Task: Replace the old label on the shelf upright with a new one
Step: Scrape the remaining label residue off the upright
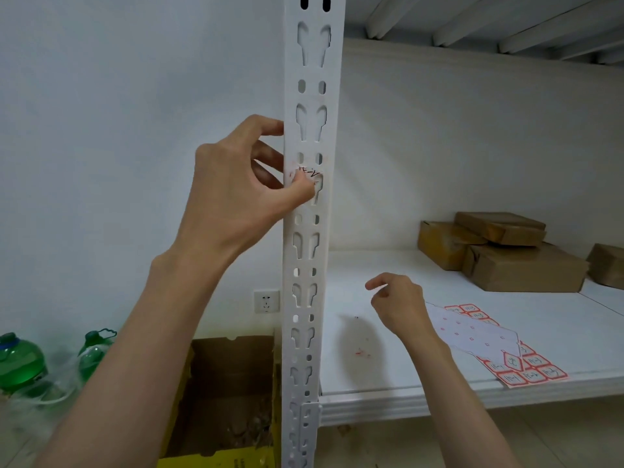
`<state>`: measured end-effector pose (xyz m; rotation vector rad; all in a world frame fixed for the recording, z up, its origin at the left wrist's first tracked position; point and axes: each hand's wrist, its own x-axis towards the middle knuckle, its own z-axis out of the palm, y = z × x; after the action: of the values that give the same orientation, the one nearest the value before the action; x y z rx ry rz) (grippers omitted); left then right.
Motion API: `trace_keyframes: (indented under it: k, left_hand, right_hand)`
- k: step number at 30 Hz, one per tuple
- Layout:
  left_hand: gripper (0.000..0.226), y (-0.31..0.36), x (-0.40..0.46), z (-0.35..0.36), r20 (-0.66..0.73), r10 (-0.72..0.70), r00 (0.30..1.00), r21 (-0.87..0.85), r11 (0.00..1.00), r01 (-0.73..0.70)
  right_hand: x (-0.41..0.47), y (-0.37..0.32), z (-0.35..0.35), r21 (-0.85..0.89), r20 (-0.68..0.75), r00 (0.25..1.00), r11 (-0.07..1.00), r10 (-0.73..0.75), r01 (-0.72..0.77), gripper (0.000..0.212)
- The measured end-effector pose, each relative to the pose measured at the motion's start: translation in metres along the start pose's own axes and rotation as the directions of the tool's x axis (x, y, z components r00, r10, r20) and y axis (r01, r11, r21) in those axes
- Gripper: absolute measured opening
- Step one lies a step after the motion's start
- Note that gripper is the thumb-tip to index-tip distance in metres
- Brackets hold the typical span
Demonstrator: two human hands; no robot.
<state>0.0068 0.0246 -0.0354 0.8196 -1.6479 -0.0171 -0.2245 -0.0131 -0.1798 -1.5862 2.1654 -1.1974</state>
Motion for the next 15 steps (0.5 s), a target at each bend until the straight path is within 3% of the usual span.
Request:
trace_keyframes:
  k: [3,8,15]
  left_hand:
    - [0.054,0.000,0.001,-0.004,0.057,-0.006,0.998,-0.011,1.000,0.007]
    - [0.063,0.003,0.001,-0.005,0.085,-0.036,0.996,0.032,0.999,0.033]
    - [0.061,0.011,0.002,-0.001,0.012,-0.033,0.999,0.166,0.986,0.031]
  right_hand:
    - [0.002,-0.001,-0.001,0.056,-0.018,1.000,0.998,-0.002,0.003,0.020]
    - [-0.001,-0.006,0.000,0.004,0.036,0.997,0.998,-0.061,0.061,0.039]
    - [-0.011,-0.048,-0.015,0.185,-0.045,0.977,0.960,-0.207,0.212,0.026]
